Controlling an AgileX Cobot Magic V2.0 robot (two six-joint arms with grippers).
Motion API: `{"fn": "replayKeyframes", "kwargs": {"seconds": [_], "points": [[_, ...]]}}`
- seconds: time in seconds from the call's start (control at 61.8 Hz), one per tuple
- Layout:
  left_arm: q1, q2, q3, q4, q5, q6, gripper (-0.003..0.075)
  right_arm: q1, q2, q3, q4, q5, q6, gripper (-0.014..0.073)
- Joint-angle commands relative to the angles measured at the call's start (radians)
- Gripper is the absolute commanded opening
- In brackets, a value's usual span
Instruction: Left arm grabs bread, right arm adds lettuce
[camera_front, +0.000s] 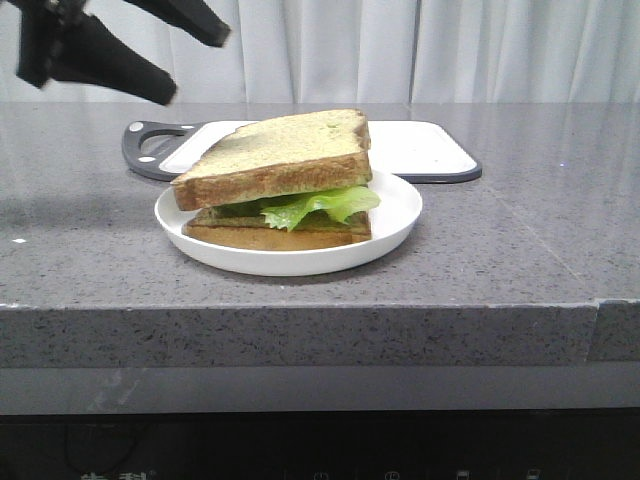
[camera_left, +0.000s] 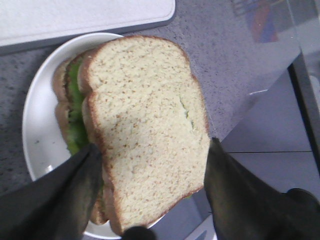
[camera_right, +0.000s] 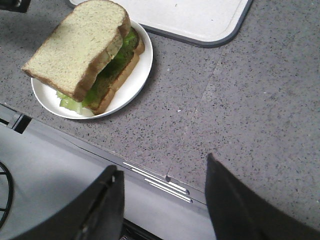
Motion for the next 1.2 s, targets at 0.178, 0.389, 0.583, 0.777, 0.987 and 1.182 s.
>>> {"fn": "replayKeyframes", "kwargs": {"seconds": [0.178, 0.389, 0.583, 0.777, 0.987, 1.182], "points": [[0.003, -0.229, -0.051, 0.334, -0.004, -0.237, 0.0444, -0.003, -0.008, -0.021, 0.021, -0.044, -0.002, 0.0393], [-0.006, -0.455, 0.036, 0.725, -0.071, -0.454, 0.044, -0.003, -0.008, -0.021, 0.023, -0.049, -0.002, 0.0393], [-0.006, -0.635, 0.163, 0.934, -0.104, -0.549, 0.044, -0.003, -0.008, -0.021, 0.022, -0.048, -0.002, 0.0393], [-0.006, -0.8, 0.287, 1.036, -0.171, -0.591, 0.044, -0.003, -0.008, -0.021, 0.009, -0.062, 0.05, 0.0393], [-0.006, -0.922, 0.389, 1.019, -0.273, -0.591, 0.044, -0.003, -0.008, -0.021, -0.153, -0.071, 0.185, 0.0393], [-0.006, -0.941, 0.415, 1.011, -0.296, -0.591, 0.044, -0.003, -0.009, -0.021, -0.344, -0.06, 0.327, 0.0393]]}}
